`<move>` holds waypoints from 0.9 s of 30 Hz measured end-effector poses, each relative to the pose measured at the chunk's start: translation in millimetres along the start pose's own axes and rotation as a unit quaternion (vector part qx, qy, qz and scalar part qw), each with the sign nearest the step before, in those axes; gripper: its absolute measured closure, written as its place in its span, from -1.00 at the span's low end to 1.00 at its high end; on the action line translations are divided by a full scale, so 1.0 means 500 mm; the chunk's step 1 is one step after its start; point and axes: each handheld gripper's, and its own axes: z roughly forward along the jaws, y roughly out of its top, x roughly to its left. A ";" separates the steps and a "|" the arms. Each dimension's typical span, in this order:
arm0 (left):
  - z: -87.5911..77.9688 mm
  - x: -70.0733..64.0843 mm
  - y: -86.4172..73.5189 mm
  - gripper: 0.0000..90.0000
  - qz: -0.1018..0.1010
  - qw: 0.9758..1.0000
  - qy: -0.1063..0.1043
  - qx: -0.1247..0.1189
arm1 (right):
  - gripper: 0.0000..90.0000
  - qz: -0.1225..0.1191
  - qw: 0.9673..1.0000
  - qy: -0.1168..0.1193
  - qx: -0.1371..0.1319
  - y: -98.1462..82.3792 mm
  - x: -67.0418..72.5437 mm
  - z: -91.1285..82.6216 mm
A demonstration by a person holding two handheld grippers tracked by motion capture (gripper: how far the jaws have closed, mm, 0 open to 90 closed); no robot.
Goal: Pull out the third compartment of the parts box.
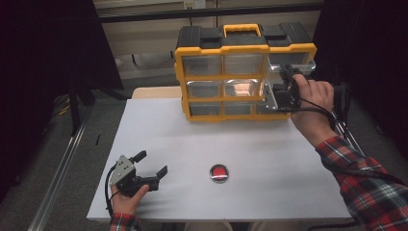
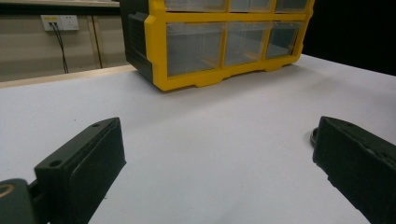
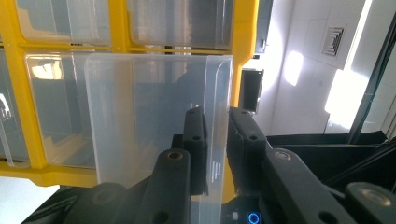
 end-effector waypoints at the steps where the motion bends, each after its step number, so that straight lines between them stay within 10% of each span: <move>1: 0.000 0.000 0.000 -0.95 -0.001 1.000 0.000 0.000 | 0.77 0.002 1.000 -0.001 0.001 0.000 0.000 -0.003; 27: -0.001 0.001 0.001 -0.95 -0.002 1.000 -0.003 -0.002 | 0.77 0.006 1.000 -0.006 -0.012 -0.006 0.006 -0.035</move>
